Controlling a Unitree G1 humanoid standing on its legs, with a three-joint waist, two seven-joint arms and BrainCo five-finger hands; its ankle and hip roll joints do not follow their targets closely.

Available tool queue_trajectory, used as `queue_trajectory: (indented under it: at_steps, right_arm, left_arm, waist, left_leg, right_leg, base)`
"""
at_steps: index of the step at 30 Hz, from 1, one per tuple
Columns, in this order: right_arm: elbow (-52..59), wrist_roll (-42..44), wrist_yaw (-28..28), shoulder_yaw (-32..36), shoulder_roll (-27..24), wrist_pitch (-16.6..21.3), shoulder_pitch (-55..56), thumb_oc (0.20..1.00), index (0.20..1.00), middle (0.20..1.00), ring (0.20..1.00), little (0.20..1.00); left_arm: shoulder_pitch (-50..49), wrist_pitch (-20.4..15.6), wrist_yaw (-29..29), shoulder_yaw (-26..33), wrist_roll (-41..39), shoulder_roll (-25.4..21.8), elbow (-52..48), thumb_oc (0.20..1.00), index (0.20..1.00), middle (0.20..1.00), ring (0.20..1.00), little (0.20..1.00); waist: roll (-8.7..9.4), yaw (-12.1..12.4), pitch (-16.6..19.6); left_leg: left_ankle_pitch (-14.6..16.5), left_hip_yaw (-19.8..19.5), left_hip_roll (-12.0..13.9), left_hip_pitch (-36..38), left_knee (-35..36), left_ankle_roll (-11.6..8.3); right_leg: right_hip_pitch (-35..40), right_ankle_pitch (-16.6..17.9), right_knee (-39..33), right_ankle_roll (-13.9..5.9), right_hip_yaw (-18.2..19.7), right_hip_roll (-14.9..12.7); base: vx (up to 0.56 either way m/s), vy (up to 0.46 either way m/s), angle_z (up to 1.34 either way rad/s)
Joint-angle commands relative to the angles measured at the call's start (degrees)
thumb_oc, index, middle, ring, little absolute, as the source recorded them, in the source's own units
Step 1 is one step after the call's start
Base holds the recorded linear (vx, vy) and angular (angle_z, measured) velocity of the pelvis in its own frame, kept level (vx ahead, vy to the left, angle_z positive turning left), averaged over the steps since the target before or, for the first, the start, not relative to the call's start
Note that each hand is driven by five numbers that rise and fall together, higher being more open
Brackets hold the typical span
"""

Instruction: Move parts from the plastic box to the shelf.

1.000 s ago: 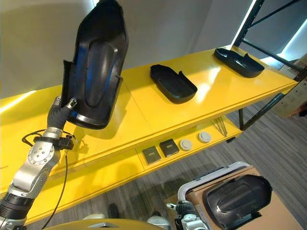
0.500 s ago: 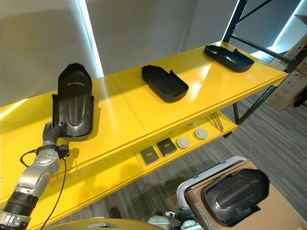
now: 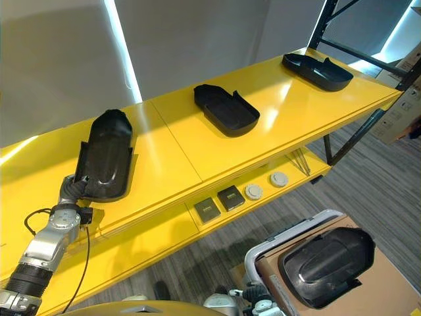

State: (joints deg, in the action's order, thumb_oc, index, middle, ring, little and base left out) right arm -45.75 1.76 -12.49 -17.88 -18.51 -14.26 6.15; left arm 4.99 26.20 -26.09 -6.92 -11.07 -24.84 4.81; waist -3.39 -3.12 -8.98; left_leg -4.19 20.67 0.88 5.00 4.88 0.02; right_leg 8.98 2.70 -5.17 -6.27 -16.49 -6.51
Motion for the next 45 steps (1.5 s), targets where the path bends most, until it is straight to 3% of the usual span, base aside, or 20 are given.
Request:
queue_trajectory:
  at_steps: [1, 7, 12, 20, 34, 35, 36, 37, 45]
  right_arm:
    - [0.5, -2.9, 0.8, -1.8, -1.6, -0.2, -3.0, 1.000, 1.000, 1.000, 1.000, 1.000]
    - [0.5, -3.2, 1.4, -2.9, -1.7, 0.2, -3.1, 1.000, 1.000, 1.000, 1.000, 1.000]
    - [0.8, -1.7, 0.6, -4.0, -1.5, -0.4, -3.7, 1.000, 1.000, 1.000, 1.000, 1.000]
    - [0.9, -1.9, 1.0, -3.7, -1.9, -0.7, -3.6, 1.000, 1.000, 1.000, 1.000, 1.000]
    - [1.6, -1.8, 1.1, -4.5, -1.6, -0.6, -3.7, 1.000, 1.000, 1.000, 1.000, 1.000]
    - [1.6, -1.9, 1.1, -4.5, -1.6, -0.6, -3.7, 1.000, 1.000, 1.000, 1.000, 1.000]
    - [1.6, -2.0, 1.1, -4.5, -1.5, -0.7, -3.7, 1.000, 1.000, 1.000, 1.000, 1.000]
    - [1.6, -2.1, 1.0, -4.5, -1.5, -0.7, -3.6, 1.000, 1.000, 1.000, 1.000, 1.000]
    - [0.3, -2.2, 0.9, -4.4, -1.6, -0.2, -4.1, 1.000, 1.000, 1.000, 1.000, 1.000]
  left_arm:
    - [3.1, -1.8, -5.1, -0.3, -0.5, -2.3, 4.4, 0.200, 0.200, 0.200, 0.200, 0.200]
    - [3.7, -5.1, -7.6, -0.7, -5.6, -0.4, 8.5, 0.200, 0.200, 0.200, 0.200, 0.200]
    - [5.2, -13.1, -10.9, -1.1, -15.6, 4.4, 12.0, 0.200, 0.200, 0.200, 0.200, 0.200]
    - [4.7, -13.5, -10.4, -1.5, -20.8, 7.0, 14.5, 0.200, 0.200, 0.200, 0.200, 0.200]
    - [5.2, -10.8, -8.9, -2.2, -19.5, 6.9, 16.2, 0.200, 0.200, 0.200, 0.200, 0.200]
    - [5.2, -10.5, -8.8, -2.2, -19.2, 7.0, 16.4, 0.304, 0.304, 0.304, 0.304, 0.304]
    - [5.3, -10.4, -8.8, -2.3, -19.1, 6.9, 16.5, 0.545, 0.545, 0.545, 0.545, 0.545]
    - [5.3, -10.2, -8.8, -2.4, -18.9, 6.9, 16.7, 1.000, 1.000, 1.000, 1.000, 1.000]
    - [5.6, -7.8, -7.3, -3.1, -18.7, 6.5, 18.4, 1.000, 1.000, 1.000, 1.000, 1.000]
  waist:
    - [1.19, 0.8, -2.6]
    - [1.52, 0.7, -2.5]
    - [2.21, 0.3, -2.9]
    - [2.75, -0.1, -3.3]
    - [2.49, -0.1, -3.2]
    - [2.47, -0.1, -3.2]
    - [2.46, -0.1, -3.2]
    - [2.42, -0.1, -3.2]
    - [2.19, -0.1, -3.2]
  left_leg:
    - [3.1, -0.4, 6.2, 3.1, -0.2, -4.47]
    - [3.0, 0.1, 6.6, 3.3, -0.3, -4.58]
    - [2.2, 0.7, 7.8, 2.7, -0.6, -5.14]
    - [1.8, 1.8, 9.0, 1.8, -1.7, -5.52]
    - [1.9, 2.3, 9.0, 1.9, -2.3, -5.32]
    - [1.9, 2.3, 9.0, 1.9, -2.3, -5.30]
    - [2.0, 2.3, 8.9, 1.9, -2.3, -5.29]
    - [2.0, 2.3, 8.9, 2.0, -2.3, -5.26]
    - [2.2, 2.3, 8.7, 2.2, -2.3, -5.11]
  right_leg:
    - [-0.1, -2.0, 0.3, -1.22, -1.4, -1.1]
    - [0.3, -2.3, 0.3, -0.92, -1.8, -0.8]
    - [0.5, -2.6, 0.3, -0.24, -2.0, -0.1]
    - [0.6, -2.8, 0.3, 0.36, -2.3, 0.4]
    - [1.0, -2.9, 0.4, 0.57, -2.9, 0.2]
    - [1.0, -2.9, 0.4, 0.54, -2.9, 0.1]
    - [1.0, -2.9, 0.4, 0.54, -2.8, 0.1]
    - [1.0, -2.9, 0.4, 0.54, -2.8, 0.1]
    - [1.0, -2.9, 0.5, 0.53, -2.8, 0.1]
  base:
    - [0.00, 0.000, 0.00]
    - [0.01, -0.031, 0.00]
    - [0.01, -0.074, 0.01]
    - [0.00, -0.020, 0.00]
    - [0.00, 0.000, 0.00]
    - [0.00, 0.000, 0.00]
    - [0.00, 0.000, 0.00]
    - [0.00, 0.000, 0.00]
    - [0.00, 0.000, 0.00]
